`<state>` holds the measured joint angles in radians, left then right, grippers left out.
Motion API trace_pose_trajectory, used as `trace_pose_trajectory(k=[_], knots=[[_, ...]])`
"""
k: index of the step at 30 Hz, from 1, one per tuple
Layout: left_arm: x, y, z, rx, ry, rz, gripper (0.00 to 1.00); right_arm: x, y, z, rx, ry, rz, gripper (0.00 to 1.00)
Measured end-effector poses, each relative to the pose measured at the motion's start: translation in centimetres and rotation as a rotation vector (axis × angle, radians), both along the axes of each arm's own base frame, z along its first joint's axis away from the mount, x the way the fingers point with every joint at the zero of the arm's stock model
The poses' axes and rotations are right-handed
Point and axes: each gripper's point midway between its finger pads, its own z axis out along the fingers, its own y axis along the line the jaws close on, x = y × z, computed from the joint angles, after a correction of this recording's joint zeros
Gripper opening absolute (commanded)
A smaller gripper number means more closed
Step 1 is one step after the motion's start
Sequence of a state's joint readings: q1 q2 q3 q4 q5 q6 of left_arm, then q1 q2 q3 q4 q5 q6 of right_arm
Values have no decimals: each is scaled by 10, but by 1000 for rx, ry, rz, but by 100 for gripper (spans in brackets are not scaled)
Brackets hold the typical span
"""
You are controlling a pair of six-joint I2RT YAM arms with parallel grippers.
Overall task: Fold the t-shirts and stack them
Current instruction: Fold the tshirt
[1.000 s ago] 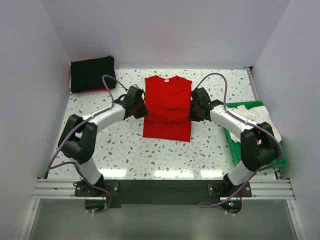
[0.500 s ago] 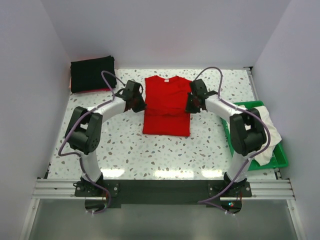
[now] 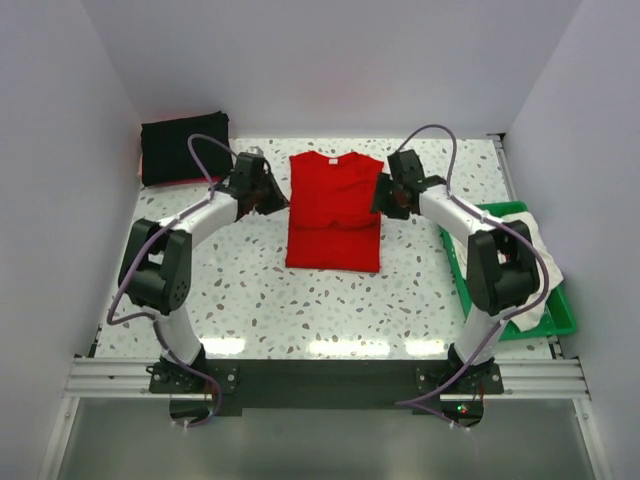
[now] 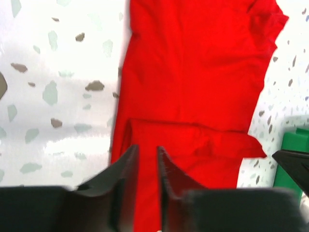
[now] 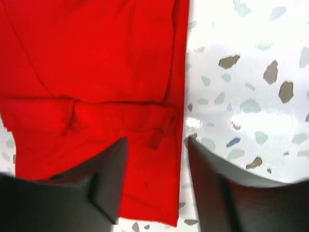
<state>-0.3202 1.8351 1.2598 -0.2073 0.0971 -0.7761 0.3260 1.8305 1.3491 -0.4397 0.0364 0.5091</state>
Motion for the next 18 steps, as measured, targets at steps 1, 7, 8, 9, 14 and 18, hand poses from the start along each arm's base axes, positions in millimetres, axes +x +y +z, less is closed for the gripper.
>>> trace_pose_trajectory(k=[1, 7, 8, 9, 14, 18], knots=[[-5, -1, 3, -5, -4, -5, 17, -5, 1, 3, -5, -6, 8, 48], [-41, -23, 0, -6, 4, -85, 3, -41, 28, 6, -29, -22, 96, 31], [-46, -28, -5, -2, 13, -100, 2, -45, 33, 3, -36, -16, 113, 29], [-51, -33, -8, 1, 23, -114, 0, -47, 37, 0, -41, -12, 125, 26], [-60, -50, -28, 9, 65, -164, 0, -52, 48, -28, -74, 42, 153, 25], [-56, -52, -51, 30, 112, -167, 0, -41, 46, -53, -117, 86, 142, 25]])
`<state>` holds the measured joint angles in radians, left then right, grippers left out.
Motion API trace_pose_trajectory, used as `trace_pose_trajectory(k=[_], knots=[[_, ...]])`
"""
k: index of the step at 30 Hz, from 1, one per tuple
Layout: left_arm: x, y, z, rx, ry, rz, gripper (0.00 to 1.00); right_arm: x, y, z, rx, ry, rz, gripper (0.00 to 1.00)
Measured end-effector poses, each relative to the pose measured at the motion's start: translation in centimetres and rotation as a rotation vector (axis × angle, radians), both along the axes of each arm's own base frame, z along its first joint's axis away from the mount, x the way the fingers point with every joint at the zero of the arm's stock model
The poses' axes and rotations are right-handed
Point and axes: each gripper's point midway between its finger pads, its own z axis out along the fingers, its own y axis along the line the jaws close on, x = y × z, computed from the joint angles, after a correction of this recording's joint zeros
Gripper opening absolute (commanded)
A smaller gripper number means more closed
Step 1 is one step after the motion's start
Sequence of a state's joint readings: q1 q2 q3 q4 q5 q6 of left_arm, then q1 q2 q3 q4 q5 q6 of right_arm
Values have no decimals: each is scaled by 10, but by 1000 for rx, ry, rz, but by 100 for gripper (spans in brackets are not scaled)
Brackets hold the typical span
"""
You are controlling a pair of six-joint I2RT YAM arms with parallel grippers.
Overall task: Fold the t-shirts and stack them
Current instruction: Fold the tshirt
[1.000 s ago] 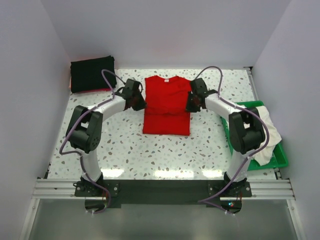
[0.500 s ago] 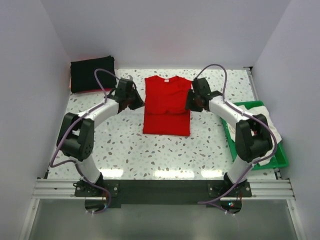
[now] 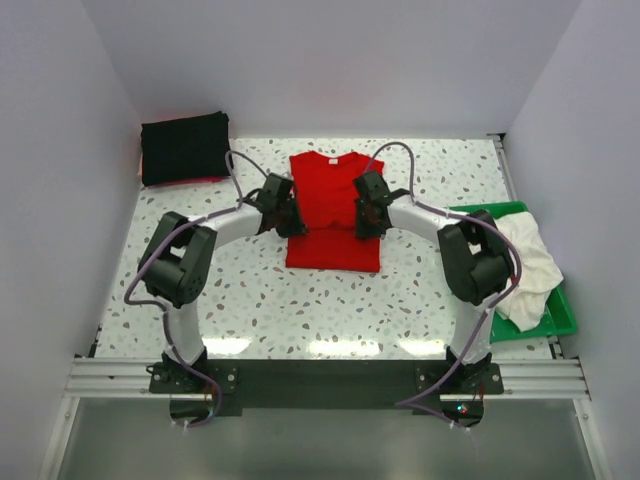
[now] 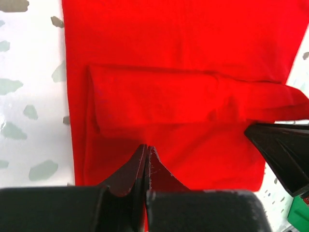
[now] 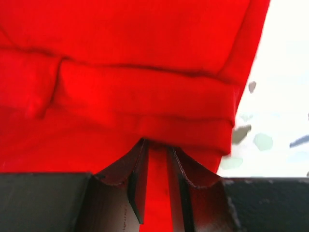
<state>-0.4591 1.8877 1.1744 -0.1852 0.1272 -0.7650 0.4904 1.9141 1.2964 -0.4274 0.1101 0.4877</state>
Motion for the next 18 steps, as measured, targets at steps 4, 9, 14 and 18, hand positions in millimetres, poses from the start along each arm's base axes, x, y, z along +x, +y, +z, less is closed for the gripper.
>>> trace_pose_trajectory(k=[4, 9, 14, 18], knots=[[10, -5, -7, 8, 11, -2, 2, 15, 3, -4, -14, 5, -6, 25], [33, -12, 5, 0, -31, -9, 15, 48, 9, 10, 9, -47, -23, 26], [63, -11, 26, -18, -89, 8, 34, 75, 2, 15, 28, -73, -59, 26], [74, -6, 37, -17, -121, 11, 40, 82, -6, 3, 28, -53, -81, 27]])
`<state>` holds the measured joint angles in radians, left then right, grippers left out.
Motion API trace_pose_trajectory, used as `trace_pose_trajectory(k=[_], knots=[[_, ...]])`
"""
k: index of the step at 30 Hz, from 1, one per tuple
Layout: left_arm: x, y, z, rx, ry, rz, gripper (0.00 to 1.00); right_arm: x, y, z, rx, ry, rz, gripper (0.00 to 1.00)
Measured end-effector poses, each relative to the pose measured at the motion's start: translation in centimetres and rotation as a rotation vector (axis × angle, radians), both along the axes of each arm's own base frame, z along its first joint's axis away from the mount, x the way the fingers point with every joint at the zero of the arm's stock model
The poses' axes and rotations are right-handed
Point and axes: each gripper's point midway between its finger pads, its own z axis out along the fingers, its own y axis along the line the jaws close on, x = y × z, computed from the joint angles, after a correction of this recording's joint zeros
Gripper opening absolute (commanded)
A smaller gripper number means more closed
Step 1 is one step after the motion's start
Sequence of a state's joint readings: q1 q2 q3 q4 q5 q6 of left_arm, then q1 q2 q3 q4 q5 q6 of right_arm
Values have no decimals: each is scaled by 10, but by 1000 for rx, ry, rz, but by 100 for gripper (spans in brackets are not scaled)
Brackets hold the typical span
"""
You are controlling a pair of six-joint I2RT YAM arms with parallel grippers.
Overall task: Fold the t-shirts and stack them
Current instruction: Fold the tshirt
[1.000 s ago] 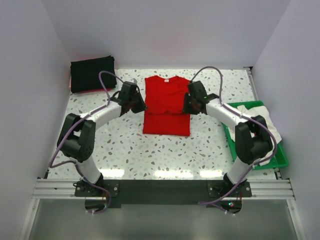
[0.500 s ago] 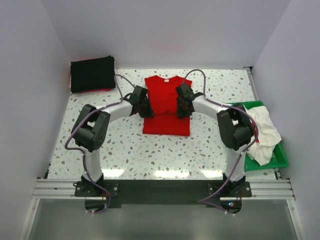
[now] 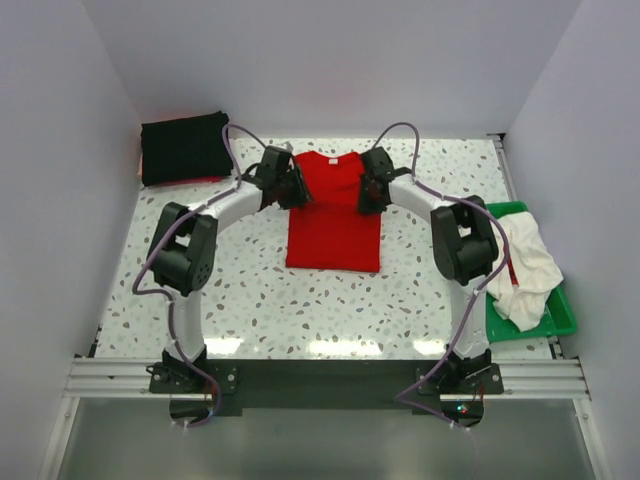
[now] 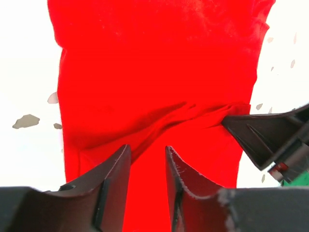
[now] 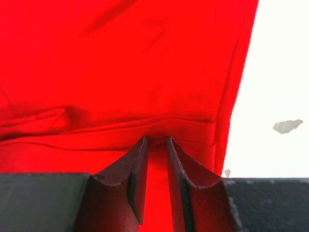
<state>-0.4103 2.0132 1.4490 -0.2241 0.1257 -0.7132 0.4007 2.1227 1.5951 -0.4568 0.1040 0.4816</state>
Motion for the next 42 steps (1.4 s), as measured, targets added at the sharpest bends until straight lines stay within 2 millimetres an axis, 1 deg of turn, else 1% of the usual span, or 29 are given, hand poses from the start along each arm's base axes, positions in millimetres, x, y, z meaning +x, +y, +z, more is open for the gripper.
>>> trace_pose_trajectory(k=[2, 4, 5, 7, 8, 11, 15, 17, 20, 23, 25, 27, 28, 29, 32, 33, 37, 42], knots=[[0, 1, 2, -1, -3, 1, 39, 0, -2, -5, 9, 15, -5, 28], [-2, 2, 4, -2, -4, 1, 38, 1, -3, -6, 16, 17, -9, 29], [-4, 3, 4, -2, -4, 1, 35, 1, -3, -5, 17, 17, -10, 30], [-11, 6, 4, -1, 0, 2, 34, 2, -3, -5, 18, 14, -11, 31], [-14, 7, 3, 0, 2, 1, 30, 2, -3, -5, 18, 14, -11, 31], [-22, 10, 1, 3, 10, 2, 26, 2, -3, -4, 21, 12, -13, 31], [-21, 8, 4, 2, -3, 1, 25, 2, -3, -3, 23, 11, -17, 32], [-20, 7, 6, 0, -11, -2, 20, 2, -3, -1, 24, 7, -17, 32], [-21, 4, 7, -2, -13, -8, 16, 3, -2, 5, 31, -5, -18, 32], [-16, -1, 7, -3, -19, -11, 13, 4, -2, 12, 41, -20, -23, 32], [-10, -3, 3, -2, -21, -9, 12, 4, -2, 13, 41, -23, -23, 32], [-5, -3, -7, 12, -13, 0, 11, 4, -2, 13, 38, -22, -25, 32], [-1, -3, -14, 21, -8, 6, 8, 3, -3, 12, 37, -20, -26, 32], [2, -2, -21, 31, -1, 13, 7, 3, -4, 12, 35, -17, -26, 32], [6, 4, -48, 76, 33, 47, 6, 3, -7, 10, 30, -14, -33, 32], [7, 6, -52, 75, 39, 64, 5, 3, -9, 9, 26, -13, -37, 32], [11, 14, -52, 68, 29, 117, 5, 2, -19, 4, 12, -1, -56, 33], [5, 25, -52, 52, 22, 167, 5, 1, -26, -3, -5, 15, -64, 33]])
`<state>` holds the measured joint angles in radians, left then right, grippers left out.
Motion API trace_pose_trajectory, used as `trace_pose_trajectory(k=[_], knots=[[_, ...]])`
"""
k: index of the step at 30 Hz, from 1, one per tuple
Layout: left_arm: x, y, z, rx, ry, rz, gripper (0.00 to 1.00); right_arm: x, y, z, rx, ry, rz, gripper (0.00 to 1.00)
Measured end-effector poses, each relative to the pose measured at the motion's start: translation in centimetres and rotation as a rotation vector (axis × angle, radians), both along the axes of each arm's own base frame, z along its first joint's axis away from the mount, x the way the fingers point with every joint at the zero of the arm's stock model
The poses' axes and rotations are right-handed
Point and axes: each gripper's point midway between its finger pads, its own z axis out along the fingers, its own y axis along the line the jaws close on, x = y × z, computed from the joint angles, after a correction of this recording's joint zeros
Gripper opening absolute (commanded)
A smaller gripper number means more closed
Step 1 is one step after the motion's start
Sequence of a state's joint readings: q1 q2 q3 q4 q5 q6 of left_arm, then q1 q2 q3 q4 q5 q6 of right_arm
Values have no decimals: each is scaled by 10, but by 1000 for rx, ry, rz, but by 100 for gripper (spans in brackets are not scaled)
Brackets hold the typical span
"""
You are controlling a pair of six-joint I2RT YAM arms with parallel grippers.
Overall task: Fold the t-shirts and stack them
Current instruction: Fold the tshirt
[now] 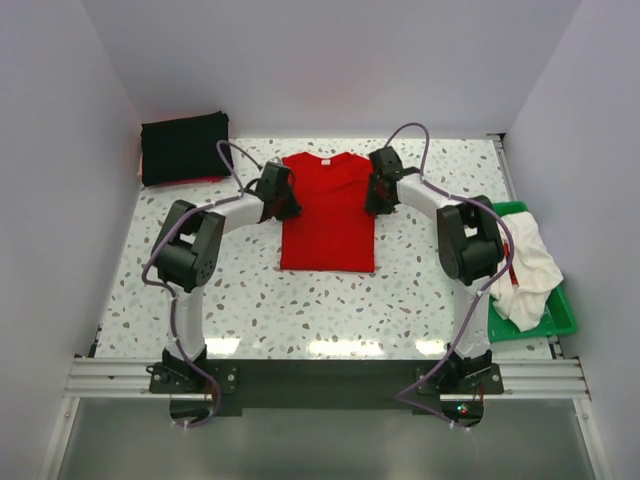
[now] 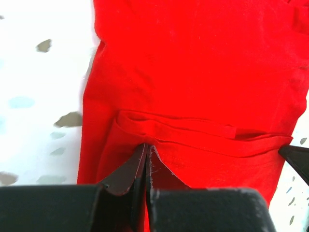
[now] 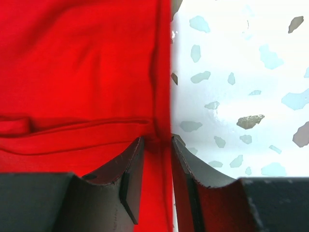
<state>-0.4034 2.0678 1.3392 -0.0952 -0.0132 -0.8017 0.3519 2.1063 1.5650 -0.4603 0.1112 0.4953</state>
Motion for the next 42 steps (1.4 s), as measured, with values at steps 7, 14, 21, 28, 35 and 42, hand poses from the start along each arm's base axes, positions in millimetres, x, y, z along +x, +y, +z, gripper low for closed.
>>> trace_pose_trajectory(k=[7, 14, 21, 28, 35, 42], knots=[[-13, 14, 1, 5, 14, 25, 7, -2, -1, 2, -11, 11, 13, 33], [-22, 18, 17, -6, 0, 16, 28, -7, -3, 5, -16, 19, 18, 39], [-32, 45, 98, -57, -136, 68, 39, -51, -8, 45, 53, -16, 38, 40], [-87, 72, 103, -79, -151, 102, 40, -108, -7, 53, 158, -16, 55, 40], [-160, 73, 26, -111, 52, 40, 48, -155, 12, 23, 185, 66, 114, 40], [-183, 52, 19, -185, 60, -58, 52, -181, 16, 1, 188, 113, 117, 40]])
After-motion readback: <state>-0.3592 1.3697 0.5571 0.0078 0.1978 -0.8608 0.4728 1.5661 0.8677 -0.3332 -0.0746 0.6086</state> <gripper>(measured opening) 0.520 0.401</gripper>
